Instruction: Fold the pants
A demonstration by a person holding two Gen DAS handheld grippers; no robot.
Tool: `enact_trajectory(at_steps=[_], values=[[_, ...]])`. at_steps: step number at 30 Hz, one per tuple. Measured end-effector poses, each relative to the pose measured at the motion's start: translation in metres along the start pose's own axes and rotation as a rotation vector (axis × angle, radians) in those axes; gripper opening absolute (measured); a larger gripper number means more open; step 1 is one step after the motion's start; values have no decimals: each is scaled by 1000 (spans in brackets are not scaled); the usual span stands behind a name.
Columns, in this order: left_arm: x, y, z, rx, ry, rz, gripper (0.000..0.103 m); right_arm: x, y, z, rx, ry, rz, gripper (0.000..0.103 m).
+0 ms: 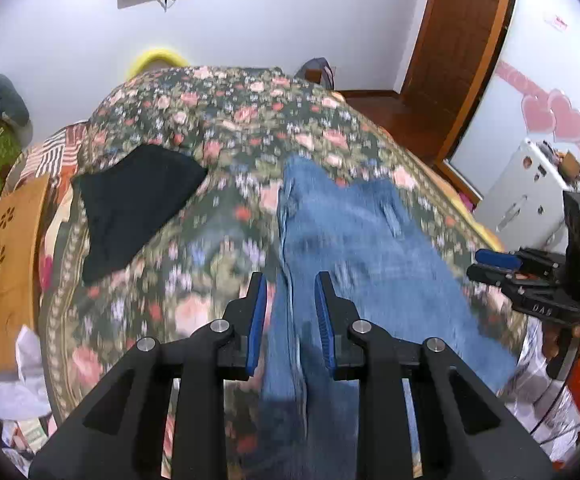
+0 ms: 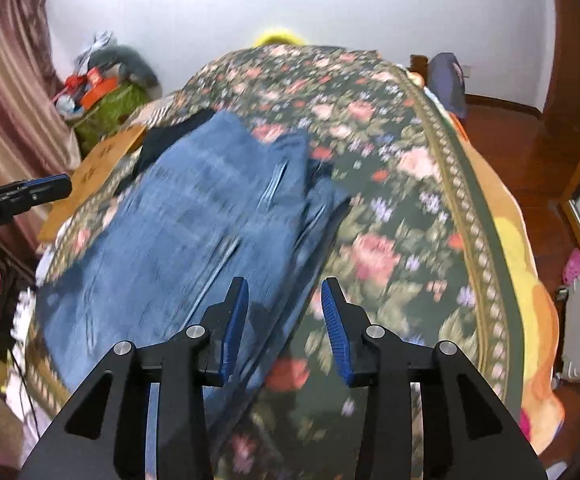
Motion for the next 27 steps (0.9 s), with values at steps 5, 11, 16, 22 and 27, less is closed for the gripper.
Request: enact_trajectory(at_steps=[5,11,16,22,27], values=[[-19,-38,-16,74,-16,51,24,-28,-18,-6,-2,12,-59,35],[-10,-81,-38,135,-61,131,24,-43,-56,-8,-29,9,-66,35],[-2,-102,-43,140,-86,154,25,-43,-90,-9,-62,-19,-24,35],[2,-112,-43,127,-89,167,29,-40,-100,-1,-133,-68,-33,11],[3,-112,-48,142,-108,171,33,-55,-79,-2,-84,4,-122,10]])
Point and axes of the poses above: each gripper's, at about its wrist camera, not at the fingertips, and y roughly against the way its jaws point, z to its left, x to its underside, the point moved 9 cm from there along -y, roughly the way its jaws point, and after that the axes turned 13 degrees about -z, right-handed, at the moved point
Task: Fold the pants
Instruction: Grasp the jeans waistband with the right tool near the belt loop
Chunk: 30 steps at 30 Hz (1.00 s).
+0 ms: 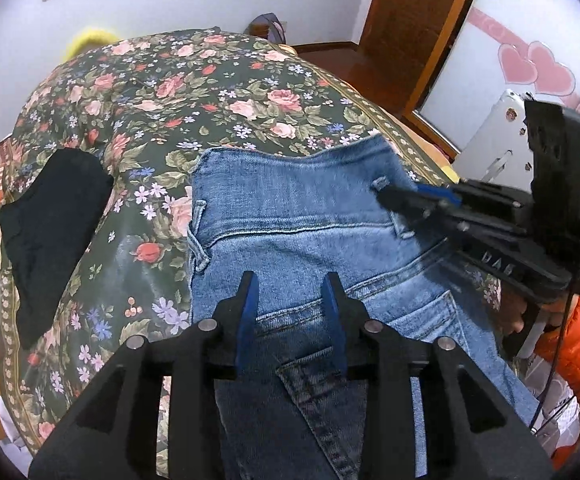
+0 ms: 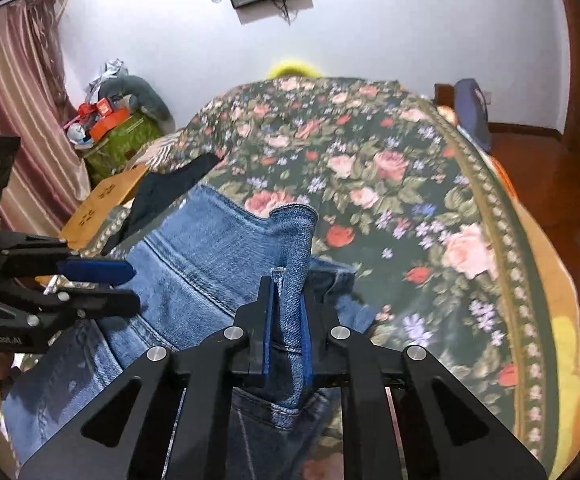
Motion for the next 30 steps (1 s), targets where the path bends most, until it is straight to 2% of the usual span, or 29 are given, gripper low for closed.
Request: enact_trajectory(at_steps=[6,9,13,15,16,17,19,21,22,23,25,27,30], values=[[9,-12,-2,-56,-41,5,33,31,-27,-8,27,38,100,9],[8,-12,-2,-64,-57,6,33,25,-23,-8,36,30,104,10],[1,2,2,-60,-11,1,33,13,-6,-3,58,48,128,12],[-2,12,5,-67,8,-17,33,6,9,2,54,61,116,17],[-4,21,8,-79,18,-31,34,3,16,4,49,64,112,26],[-5,27,11,-89,22,-39,36,0,24,7,46,70,105,31],[-6,41,18,-117,35,-63,48,-7,41,14,50,91,75,48],[-7,53,24,-145,45,-88,71,-13,57,20,57,114,42,55],[-6,59,27,-159,48,-100,75,-14,66,25,56,118,28,64],[-4,65,29,-169,46,-104,78,-13,71,27,53,118,19,68],[4,71,30,-169,38,-81,80,-9,80,31,54,111,4,80],[14,74,30,-159,39,-55,88,-1,82,33,59,101,18,81],[32,74,31,-167,46,-28,94,21,77,30,58,56,73,81]])
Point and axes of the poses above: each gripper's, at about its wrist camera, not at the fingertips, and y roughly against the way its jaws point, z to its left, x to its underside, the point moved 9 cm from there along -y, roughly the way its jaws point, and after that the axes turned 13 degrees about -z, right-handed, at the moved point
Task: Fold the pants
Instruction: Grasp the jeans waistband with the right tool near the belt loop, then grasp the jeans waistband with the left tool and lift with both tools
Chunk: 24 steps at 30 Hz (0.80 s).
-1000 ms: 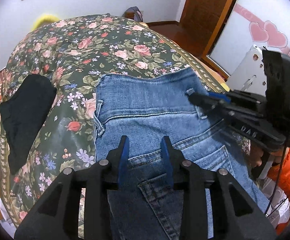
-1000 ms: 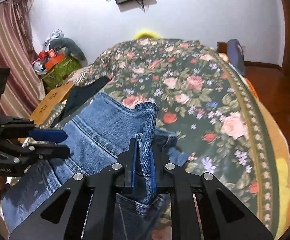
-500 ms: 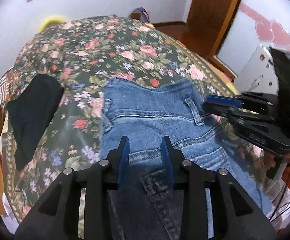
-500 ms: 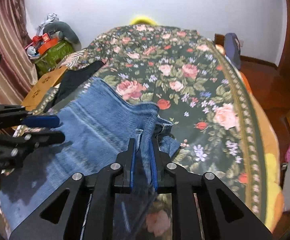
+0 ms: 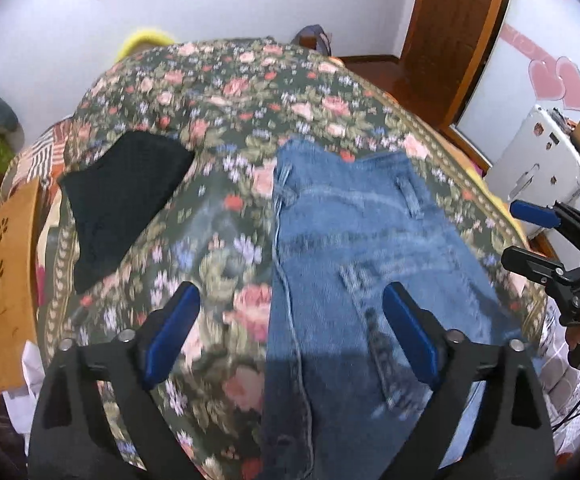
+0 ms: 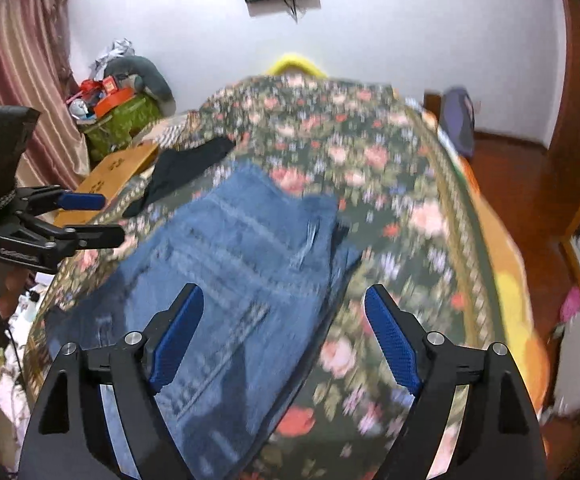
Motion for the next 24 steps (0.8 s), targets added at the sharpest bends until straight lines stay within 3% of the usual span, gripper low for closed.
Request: enact_trajectory(at_steps=[6,11,16,24], values=[[38,-16,-2,9,-11,101,95,42,-19,-12,-17,-160,105,81],[40,-30,3,43,36,145,99,69,-40,-17,-92,-317,158,81],[33,-47,-2,92,35,188,100,65,-52,-19,-154,-376,166,82],[33,-80,-11,234,168,281,100,58,-76,-12,-246,-426,198,84]])
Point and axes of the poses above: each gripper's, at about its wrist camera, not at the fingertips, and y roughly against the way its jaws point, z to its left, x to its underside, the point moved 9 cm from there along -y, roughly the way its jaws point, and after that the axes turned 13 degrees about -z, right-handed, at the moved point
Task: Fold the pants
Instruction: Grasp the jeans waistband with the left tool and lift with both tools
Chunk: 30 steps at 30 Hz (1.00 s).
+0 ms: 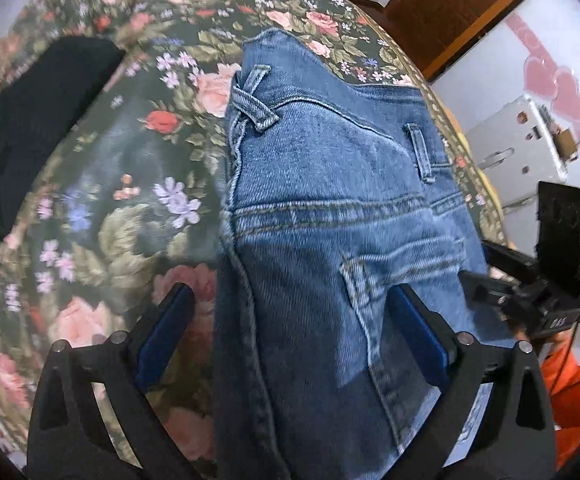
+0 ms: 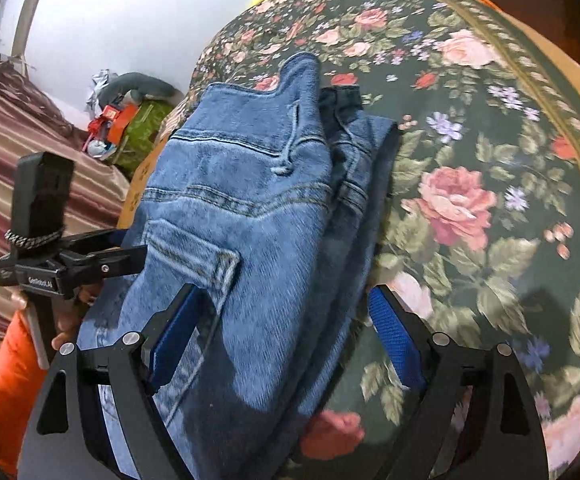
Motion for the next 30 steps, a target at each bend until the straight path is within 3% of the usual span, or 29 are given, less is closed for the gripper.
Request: enact_trajectory(at_steps=[4,5,6,8,12,15,19,30], values=[[-6,-4,-5,14,-23,8,99,-5,-9,7,-31,13,16,82],[-7,-5,-7,23,-27,9,94,-5,-11,8,-37,17,21,82],[-8,-6,-11,40,-31,13,78,-6,-12,9,-42,23,25,80],[-10,-1,-20,59,-57,7,67,-8,-14,12,-39,53,34,76],[-10,8,-37,-35,-199,-53,57,-12,-11,16,-25,93,36,58],[-12,14,-40,-57,-213,-77,51,-18,-5,16,9,108,21,40],[-13,34,-44,-45,-201,-117,45,-24,10,24,23,147,-9,29],[-34,131,-44,-111,-185,-349,39,-69,52,104,-12,309,-160,21]])
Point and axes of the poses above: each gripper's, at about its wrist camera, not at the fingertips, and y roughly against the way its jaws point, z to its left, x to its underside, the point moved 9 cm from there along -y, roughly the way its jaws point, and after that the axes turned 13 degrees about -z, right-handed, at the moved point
